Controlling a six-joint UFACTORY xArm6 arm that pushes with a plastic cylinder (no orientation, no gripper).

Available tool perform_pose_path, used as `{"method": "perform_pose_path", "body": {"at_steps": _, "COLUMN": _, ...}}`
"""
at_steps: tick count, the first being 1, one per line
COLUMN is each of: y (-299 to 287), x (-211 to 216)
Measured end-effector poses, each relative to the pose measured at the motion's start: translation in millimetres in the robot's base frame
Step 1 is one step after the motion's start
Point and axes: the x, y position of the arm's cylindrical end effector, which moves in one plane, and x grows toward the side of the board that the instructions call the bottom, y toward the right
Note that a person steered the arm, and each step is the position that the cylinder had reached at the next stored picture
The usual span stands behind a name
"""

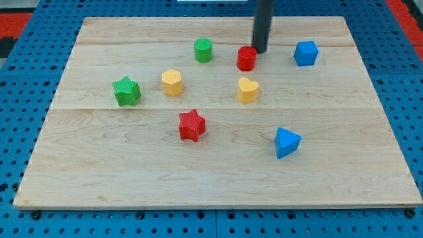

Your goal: Slide the red star closer to the yellow hexagon

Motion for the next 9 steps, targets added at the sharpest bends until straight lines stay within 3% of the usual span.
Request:
{"method": "perform_pose_path", "body": {"at_steps": 1, "y": -11.9, "x": 49.3}}
{"method": "perform_pose_path", "body": {"at_steps": 2, "y": -101.7, "x": 20.9}}
{"method": "perform_pose_path", "body": {"at_steps": 3, "y": -102.7, "x": 42.4}}
{"method": "perform_pose_path", "body": {"at_steps": 5, "y": -131.0, "x": 149.9}}
{"method": "perform_pose_path", "body": {"at_steps": 6, "y": -94.9, "x": 181.2}}
{"method": "perform_pose_path", "body": {"at_steps": 7, "y": -110.4, "x": 238.5}}
{"method": "perform_pose_path", "body": {"at_steps": 8, "y": -187.0, "x": 252.2}}
{"method": "perform_pose_path", "body": {"at_steps": 9, "y": -177.6, "x": 203.7}}
